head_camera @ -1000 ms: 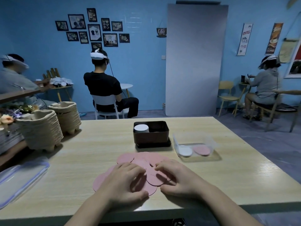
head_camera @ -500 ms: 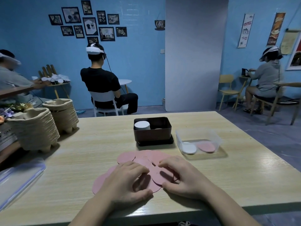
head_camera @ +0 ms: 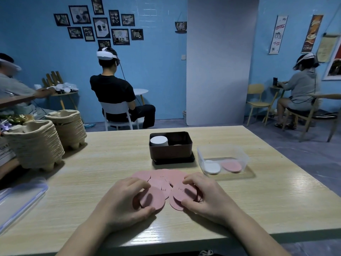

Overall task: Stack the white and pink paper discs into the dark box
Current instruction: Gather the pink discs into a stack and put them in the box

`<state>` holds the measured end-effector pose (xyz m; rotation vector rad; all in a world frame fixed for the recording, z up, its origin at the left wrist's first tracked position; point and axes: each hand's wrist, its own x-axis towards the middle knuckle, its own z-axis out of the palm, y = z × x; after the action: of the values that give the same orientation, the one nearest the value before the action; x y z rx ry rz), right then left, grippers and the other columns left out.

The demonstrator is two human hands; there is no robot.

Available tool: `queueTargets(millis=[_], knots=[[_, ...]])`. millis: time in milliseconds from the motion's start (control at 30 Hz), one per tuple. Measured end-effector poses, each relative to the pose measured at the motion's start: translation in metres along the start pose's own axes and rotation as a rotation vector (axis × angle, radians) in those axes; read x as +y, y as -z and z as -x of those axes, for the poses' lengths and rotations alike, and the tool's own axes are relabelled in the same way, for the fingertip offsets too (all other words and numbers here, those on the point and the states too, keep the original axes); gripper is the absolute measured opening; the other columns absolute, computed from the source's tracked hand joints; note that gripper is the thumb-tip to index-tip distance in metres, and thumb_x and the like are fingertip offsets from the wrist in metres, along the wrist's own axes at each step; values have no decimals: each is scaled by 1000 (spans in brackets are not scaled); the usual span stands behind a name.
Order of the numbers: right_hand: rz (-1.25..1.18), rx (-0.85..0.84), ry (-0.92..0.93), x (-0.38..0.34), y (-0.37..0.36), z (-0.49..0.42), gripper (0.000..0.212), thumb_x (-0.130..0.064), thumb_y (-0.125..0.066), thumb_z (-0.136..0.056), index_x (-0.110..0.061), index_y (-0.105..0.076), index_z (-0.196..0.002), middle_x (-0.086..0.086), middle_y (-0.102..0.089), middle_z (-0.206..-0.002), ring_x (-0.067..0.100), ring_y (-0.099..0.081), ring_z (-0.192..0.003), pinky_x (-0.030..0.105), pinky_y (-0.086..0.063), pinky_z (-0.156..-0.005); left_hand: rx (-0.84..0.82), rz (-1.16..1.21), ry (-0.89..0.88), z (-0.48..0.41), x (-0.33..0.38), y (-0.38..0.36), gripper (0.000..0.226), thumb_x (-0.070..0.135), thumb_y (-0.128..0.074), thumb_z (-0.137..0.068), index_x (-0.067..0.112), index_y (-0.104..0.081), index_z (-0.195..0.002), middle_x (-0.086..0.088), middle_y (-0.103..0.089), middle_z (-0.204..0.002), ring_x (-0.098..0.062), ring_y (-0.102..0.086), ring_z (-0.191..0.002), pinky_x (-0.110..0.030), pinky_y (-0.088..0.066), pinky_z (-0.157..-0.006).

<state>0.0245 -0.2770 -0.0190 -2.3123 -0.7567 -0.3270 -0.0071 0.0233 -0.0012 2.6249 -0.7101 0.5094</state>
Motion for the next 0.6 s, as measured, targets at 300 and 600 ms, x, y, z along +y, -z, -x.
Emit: queueTargets(millis=[300,600], knots=[[33,-7,29,-1,-2,-1,47,-57,-73,-82,-30,-61,-119,-18,-61,-122,-1,-55,-115,23,-48,-97,30,169,-5,-21,10,-18,39,60,-74,-80,32,-62,-105,25,-59,-103,2,-56,-101,-23,-56,-80],[4,-25,90,5,-2,-1,49,-57,-77,-80,-32,-63,-119,-14,-60,-138,-4,-53,-126,21,-46,-104,-10,174,-88,-39,29,-44,40,58,-74,-81,33,-58,-107,23,-56,-96,0,-52,-86,-23,-49,-74]])
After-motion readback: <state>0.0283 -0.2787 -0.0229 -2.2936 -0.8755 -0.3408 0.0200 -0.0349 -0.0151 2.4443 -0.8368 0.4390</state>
